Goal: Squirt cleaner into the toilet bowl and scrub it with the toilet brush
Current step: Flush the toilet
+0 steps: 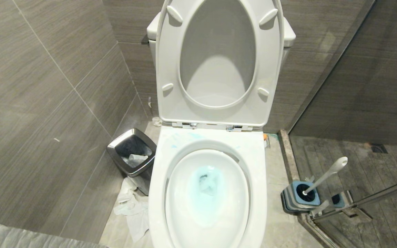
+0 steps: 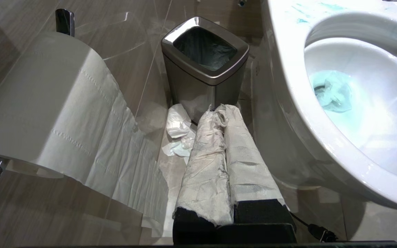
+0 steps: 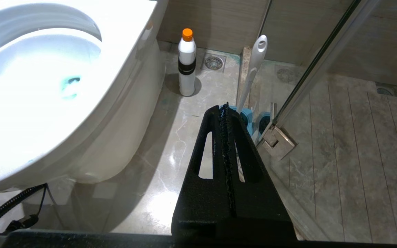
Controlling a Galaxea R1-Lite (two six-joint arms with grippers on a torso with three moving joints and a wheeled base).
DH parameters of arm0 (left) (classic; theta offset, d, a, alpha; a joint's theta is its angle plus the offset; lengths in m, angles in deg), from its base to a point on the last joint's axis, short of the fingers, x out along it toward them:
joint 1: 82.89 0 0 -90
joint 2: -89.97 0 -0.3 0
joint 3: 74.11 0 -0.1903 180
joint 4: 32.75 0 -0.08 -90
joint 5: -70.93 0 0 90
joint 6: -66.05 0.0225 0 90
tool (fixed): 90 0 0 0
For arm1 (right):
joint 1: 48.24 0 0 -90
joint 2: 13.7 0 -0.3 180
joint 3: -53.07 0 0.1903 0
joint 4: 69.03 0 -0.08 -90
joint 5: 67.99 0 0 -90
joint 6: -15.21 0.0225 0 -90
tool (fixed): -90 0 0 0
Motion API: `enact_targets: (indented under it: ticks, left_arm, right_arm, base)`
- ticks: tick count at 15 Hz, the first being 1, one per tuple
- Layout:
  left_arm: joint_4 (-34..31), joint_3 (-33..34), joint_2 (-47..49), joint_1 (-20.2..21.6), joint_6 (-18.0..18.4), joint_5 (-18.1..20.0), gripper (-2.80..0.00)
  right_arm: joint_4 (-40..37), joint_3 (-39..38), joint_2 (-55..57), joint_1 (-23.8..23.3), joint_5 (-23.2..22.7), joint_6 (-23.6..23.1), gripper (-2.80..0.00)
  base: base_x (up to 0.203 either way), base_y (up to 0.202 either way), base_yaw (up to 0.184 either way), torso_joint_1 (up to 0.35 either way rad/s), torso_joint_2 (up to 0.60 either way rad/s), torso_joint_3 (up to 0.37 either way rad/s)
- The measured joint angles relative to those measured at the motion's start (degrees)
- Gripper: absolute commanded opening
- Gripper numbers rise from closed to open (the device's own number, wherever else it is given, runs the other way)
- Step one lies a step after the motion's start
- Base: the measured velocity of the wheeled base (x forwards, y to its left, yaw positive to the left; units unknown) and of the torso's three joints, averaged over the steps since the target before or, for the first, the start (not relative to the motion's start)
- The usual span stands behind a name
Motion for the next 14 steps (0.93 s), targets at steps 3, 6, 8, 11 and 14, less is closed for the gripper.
enact_targets:
  ticks: [3,6,8,11,14]
  left_arm:
    - [-0.02,0.00,0.00,0.00,0.44,0.01,-2.80]
    - [-0.09,0.00,0.00,0.00,0.45,-0.02,-2.80]
    - [-0.09,0.00,0.00,0.00,0.45,0.01,-2.80]
    - [-0.09,0.00,0.00,0.00,0.45,0.00,-2.80]
    - [-0.09,0.00,0.00,-0.02,0.54,0.01,-2.80]
  right_arm:
    - [-0.02,0.00,0.00,0.00,-0.03,0.00,-2.80]
    - [-0.02,0.00,0.00,0.00,0.02,0.00,-2.80]
    - [0.00,0.00,0.00,0.00,0.00,0.02,-2.80]
    - [0.00,0.00,0.00,0.00,0.00,0.02,-2.80]
    - [0.00,0.00,0.00,0.00,-0.05,0.00,-2.80]
  base:
    - [0.000,0.000,0.000,0.000,0.00,0.000]
    - [0.000,0.000,0.000,-0.001,0.00,-0.011]
    - [0.000,0.000,0.000,-0.005,0.00,-0.124]
    - [0.000,0.000,0.000,0.005,0.00,-0.179]
    - [0.000,0.000,0.000,-0.001,0.00,-0.194]
